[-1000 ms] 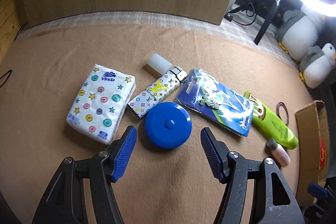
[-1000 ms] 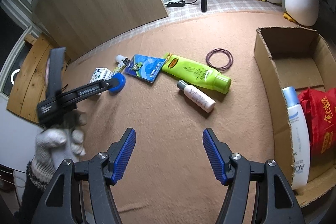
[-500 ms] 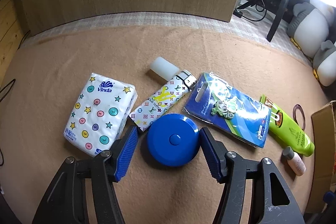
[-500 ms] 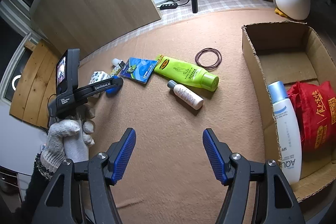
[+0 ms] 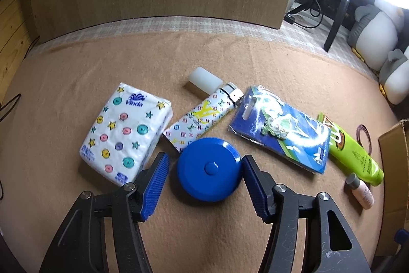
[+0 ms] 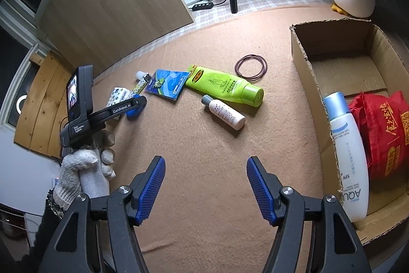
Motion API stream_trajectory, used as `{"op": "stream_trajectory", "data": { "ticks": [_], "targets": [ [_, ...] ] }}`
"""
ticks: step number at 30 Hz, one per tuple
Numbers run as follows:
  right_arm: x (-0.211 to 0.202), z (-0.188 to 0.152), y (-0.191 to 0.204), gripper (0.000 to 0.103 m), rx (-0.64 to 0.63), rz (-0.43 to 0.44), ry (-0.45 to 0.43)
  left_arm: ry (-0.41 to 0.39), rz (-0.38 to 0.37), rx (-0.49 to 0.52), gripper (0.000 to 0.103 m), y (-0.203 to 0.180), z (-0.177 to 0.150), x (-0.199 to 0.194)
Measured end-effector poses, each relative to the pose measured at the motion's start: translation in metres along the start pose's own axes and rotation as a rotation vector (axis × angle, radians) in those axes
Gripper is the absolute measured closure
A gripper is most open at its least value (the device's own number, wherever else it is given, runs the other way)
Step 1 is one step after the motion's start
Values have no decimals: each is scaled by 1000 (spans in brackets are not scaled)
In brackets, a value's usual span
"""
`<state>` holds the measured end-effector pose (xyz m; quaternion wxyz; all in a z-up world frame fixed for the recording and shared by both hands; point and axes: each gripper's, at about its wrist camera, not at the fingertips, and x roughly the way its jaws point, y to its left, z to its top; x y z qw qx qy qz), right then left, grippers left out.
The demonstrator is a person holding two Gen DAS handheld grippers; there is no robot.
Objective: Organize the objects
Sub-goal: 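Close the left tool on the blue round tape measure, then carry the tape measure into the box and open the left tool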
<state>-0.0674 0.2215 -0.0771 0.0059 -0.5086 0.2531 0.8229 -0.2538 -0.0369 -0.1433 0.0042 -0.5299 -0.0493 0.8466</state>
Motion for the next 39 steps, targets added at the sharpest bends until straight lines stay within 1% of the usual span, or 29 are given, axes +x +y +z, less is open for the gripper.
{"op": "stream_trajectory", "data": {
  "ticks": [3, 5, 8, 11, 14, 19, 24, 28, 32, 35, 39],
  "targets": [
    [0, -2, -2, 40, 4, 4, 0, -14, -11, 13, 44, 0, -10, -4],
    [-1, -2, -4, 40, 11, 6, -2, -22, -17, 18, 49, 2, -13, -5],
    [-1, -2, -7, 41, 18, 10, -3, -29, -34, 5, 49, 6, -15, -7],
    [0, -3, -9, 40, 23, 16, 2, -29, -29, -2, 49, 5, -15, -7],
    [2, -4, -8, 40, 24, 25, 9, -33, -20, 9, 49, 3, -16, -7],
    [-1, -6, -6, 40, 20, 32, 3, -40, -26, 35, 49, 1, -23, -11],
    [-4, -7, -10, 40, 25, 27, -5, -33, -42, 36, 49, 0, -34, -18],
    [-8, -9, -14, 40, 23, 17, -11, -19, -60, 77, 49, -14, -50, -24],
    [-16, -13, -18, 40, 12, -2, -20, -2, -98, 110, 49, -36, -64, -31],
    [-24, -17, -22, 40, -1, -29, -35, 9, -139, 137, 49, -60, -70, -35],
    [-38, -22, -31, 40, 3, -48, -57, -8, -198, 177, 49, -96, -70, -51]
  ]
}}
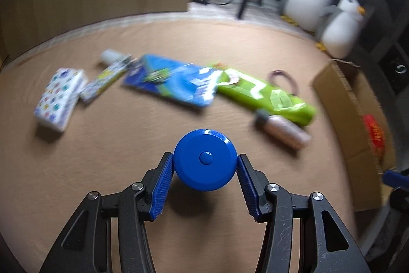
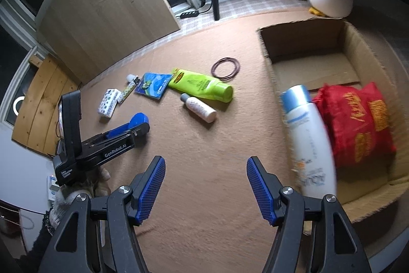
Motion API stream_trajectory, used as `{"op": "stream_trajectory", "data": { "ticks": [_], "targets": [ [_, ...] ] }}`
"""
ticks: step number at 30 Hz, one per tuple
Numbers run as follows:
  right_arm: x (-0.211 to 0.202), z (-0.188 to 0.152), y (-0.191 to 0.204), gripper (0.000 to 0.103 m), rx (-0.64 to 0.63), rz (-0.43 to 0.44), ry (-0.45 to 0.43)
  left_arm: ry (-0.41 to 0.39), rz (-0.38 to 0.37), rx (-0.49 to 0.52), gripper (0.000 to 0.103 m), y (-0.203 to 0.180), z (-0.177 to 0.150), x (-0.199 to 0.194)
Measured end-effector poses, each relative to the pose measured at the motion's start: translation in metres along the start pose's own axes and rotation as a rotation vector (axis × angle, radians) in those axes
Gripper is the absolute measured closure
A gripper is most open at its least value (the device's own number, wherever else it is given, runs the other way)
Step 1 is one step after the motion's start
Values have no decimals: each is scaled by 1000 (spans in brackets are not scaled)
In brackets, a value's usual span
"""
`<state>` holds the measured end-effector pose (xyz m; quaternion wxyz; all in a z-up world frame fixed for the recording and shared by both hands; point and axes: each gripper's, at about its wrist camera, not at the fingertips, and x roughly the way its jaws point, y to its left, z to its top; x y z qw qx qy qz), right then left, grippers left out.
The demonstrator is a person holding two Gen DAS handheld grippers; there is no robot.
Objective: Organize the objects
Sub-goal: 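Carry the tape measure into the box and open the left tool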
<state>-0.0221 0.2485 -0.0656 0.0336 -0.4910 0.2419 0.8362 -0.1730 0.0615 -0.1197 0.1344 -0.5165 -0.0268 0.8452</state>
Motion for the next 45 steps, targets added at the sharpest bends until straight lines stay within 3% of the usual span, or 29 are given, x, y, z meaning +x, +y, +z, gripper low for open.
{"op": "stream_trajectory", "data": {
  "ticks": [12, 24, 37, 40, 45],
  "targets": [
    [-49, -21, -51, 40, 69, -75, -77, -84, -133, 168, 49, -128, 35, -27],
    [-79, -40, -98, 40, 140, -110, -110, -61, -214, 266, 49, -235, 31, -9],
    [-85, -45, -113, 40, 152, -118, -105, -28, -245, 315, 49, -268, 22, -3],
    [-82, -44, -110, 40, 146, -112, -98, -17, -249, 322, 39, -267, 20, -4],
    [-78, -43, -105, 40, 138, -105, -90, -38, -243, 314, 38, -256, 23, -14]
  ]
}}
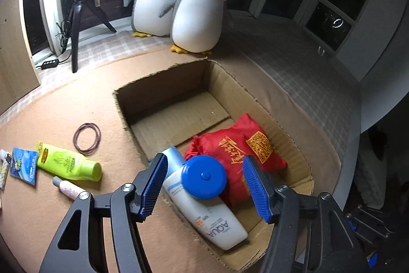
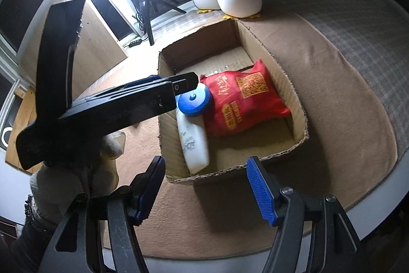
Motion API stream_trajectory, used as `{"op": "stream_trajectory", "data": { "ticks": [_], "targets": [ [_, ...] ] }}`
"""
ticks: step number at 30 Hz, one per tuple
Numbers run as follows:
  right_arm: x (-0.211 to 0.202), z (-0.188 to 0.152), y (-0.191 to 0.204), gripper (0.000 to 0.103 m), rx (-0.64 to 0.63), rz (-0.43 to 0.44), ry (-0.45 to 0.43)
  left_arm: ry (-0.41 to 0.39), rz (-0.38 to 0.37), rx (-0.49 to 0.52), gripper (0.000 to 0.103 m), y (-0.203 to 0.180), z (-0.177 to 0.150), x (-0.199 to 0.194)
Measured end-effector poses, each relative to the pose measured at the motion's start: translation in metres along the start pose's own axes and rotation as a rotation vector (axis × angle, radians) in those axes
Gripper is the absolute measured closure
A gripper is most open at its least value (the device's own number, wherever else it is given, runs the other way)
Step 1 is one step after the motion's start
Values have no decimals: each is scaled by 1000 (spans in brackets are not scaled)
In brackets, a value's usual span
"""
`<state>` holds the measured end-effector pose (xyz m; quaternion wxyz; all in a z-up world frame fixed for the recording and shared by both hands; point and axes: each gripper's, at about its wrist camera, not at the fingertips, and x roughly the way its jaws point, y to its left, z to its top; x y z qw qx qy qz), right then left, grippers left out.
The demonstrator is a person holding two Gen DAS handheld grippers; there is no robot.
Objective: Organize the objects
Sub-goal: 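Carry the tape measure into the box and open the left tool, then close the left tool on the blue card-packaged pin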
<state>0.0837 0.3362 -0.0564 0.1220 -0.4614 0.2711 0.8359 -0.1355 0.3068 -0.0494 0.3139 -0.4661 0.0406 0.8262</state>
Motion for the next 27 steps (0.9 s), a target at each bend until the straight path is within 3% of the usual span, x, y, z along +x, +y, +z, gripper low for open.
{"op": "stream_trajectory", "data": {
  "ticks": [5, 11, 21, 27],
  "targets": [
    [2, 0, 9, 40, -11, 9, 2, -12, 16, -31, 38, 18, -1, -12],
    [8, 1, 24, 40, -31, 27, 12, -28, 84, -93, 38, 63, -7, -32],
    [28, 4, 60, 40, -90, 73, 48, -31, 245, -295, 38, 189, -20, -67],
    [38, 4, 84, 40, -129, 93, 71, -16, 304, -382, 39, 257, -22, -75]
  ]
}}
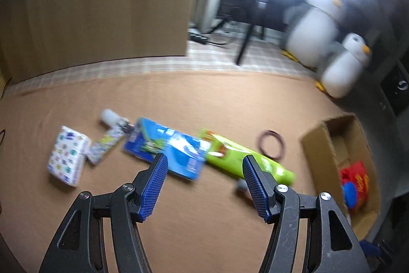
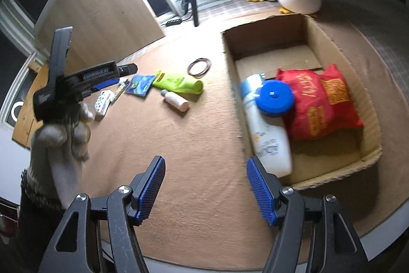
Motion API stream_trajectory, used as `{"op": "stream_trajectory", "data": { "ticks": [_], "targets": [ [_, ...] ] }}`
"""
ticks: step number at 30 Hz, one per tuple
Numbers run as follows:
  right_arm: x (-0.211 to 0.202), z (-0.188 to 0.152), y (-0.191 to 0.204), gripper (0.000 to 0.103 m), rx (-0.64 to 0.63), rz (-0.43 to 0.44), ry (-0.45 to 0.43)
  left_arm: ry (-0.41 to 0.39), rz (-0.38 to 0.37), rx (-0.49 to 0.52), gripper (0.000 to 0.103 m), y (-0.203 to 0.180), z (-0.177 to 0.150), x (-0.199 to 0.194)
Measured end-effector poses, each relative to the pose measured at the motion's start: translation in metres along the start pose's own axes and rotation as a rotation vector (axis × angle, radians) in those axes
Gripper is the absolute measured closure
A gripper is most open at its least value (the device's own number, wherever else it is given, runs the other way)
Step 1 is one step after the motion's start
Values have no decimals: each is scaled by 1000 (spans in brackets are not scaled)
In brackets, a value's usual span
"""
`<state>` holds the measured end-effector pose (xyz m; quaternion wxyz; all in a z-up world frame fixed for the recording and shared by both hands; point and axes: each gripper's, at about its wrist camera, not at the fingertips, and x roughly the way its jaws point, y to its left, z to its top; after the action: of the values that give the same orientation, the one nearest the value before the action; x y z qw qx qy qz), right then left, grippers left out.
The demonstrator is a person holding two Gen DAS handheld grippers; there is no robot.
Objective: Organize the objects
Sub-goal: 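Close the left tool on the blue card-packaged pin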
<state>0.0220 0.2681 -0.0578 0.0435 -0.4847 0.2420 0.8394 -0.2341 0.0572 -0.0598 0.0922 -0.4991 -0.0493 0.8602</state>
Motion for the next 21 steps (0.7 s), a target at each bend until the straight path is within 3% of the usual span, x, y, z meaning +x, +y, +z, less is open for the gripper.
{"op": "stream_trajectory", "data": {
  "ticks": [10, 21],
  "targets": [
    [10, -4, 18, 41, -18, -5, 29, 70, 72, -22, 43, 33, 40, 51],
    [11, -13, -6, 41, 40, -48, 52, 136, 147, -5, 54, 36, 54, 114]
  ]
}}
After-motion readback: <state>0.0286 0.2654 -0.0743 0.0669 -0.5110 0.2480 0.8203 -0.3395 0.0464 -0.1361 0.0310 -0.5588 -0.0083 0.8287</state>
